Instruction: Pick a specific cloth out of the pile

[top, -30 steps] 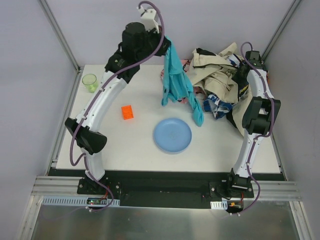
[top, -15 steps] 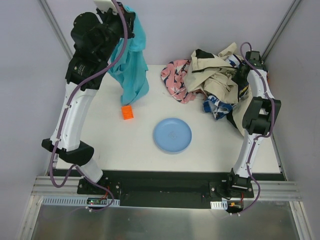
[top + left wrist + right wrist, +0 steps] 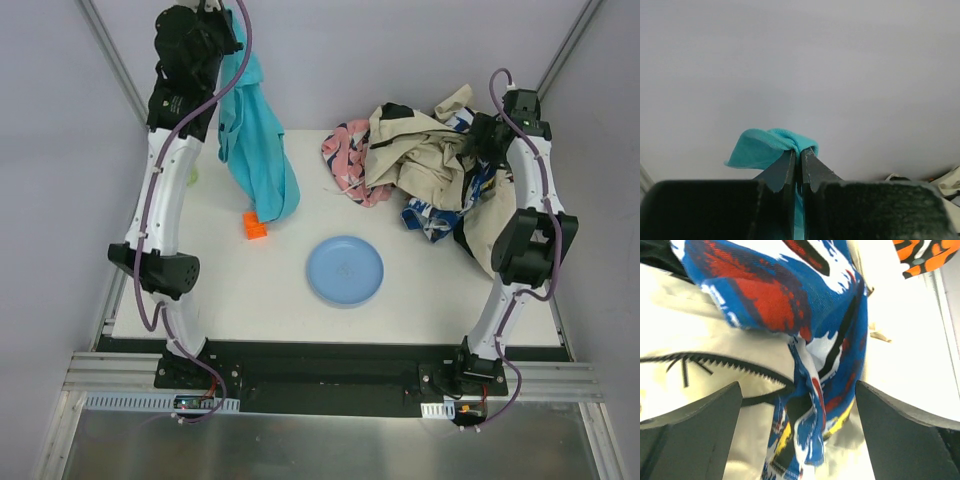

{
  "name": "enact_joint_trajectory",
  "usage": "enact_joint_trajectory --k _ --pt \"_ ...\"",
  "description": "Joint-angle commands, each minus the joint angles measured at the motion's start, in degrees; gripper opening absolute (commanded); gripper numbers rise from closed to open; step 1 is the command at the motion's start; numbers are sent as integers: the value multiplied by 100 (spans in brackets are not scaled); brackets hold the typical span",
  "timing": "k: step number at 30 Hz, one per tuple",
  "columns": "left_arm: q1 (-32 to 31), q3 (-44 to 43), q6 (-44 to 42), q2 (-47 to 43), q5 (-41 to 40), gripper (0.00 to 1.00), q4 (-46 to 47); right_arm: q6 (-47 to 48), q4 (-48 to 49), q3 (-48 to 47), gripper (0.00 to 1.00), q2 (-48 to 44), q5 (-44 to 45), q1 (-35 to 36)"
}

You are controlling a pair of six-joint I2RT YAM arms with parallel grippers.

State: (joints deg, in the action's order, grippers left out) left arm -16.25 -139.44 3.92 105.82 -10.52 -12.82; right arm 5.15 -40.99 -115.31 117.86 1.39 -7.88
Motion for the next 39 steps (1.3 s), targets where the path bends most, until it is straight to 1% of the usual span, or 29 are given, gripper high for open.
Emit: enact_joint_trajectory --k 1,4,9,14,17,21,23,24,25,26,27,29,32,34,36,39 --pt "175 -172 161 438 121 0 465 57 -76 183 96 -869 151 23" --pt "297 -75 266 799 164 0 456 -14 -49 429 96 -1159 213 32" --pt "482 302 539 1168 235 0 421 -75 47 956 96 -1695 564 32" --pt "614 961 873 1318 253 0 316 -303 538 1799 96 -2450 538 32" --pt "614 1882 1118 1108 410 0 262 -470 820 2405 96 -2873 494 32" --pt "606 3200 1725 721 1261 0 262 -708 1198 3127 96 -3322 319 23" --pt "606 3710 1971 563 1482 0 219 -778 1330 3347 96 -3480 143 23" --pt "606 3939 2015 475 1527 10 175 -796 1348 3409 96 -3542 90 23" --pt "606 4107 2025 370 1544 39 131 -796 1374 3453 96 -3603 64 23" --pt "606 4213 1981 273 1484 83 78 -779 1392 3488 96 -3656 98 23" --pt "606 4240 1868 151 1326 99 -53 -744 1401 3489 96 -3700 177 23" --pt "606 4005 1630 -139 914 99 -369 -752 1331 3445 96 -3770 292 23" --pt "606 3889 1462 -823 701 99 -607 -743 1287 3471 96 -3963 213 23" --pt "597 4090 1480 -1359 788 99 -634 -734 1304 3532 96 -4069 230 23" --pt "597 4589 1558 -1905 815 99 -652 -682 1304 3568 96 -4175 327 23" --pt "588 5415 1725 -2775 404 99 -722 -620 1313 3681 96 -4394 406 23"
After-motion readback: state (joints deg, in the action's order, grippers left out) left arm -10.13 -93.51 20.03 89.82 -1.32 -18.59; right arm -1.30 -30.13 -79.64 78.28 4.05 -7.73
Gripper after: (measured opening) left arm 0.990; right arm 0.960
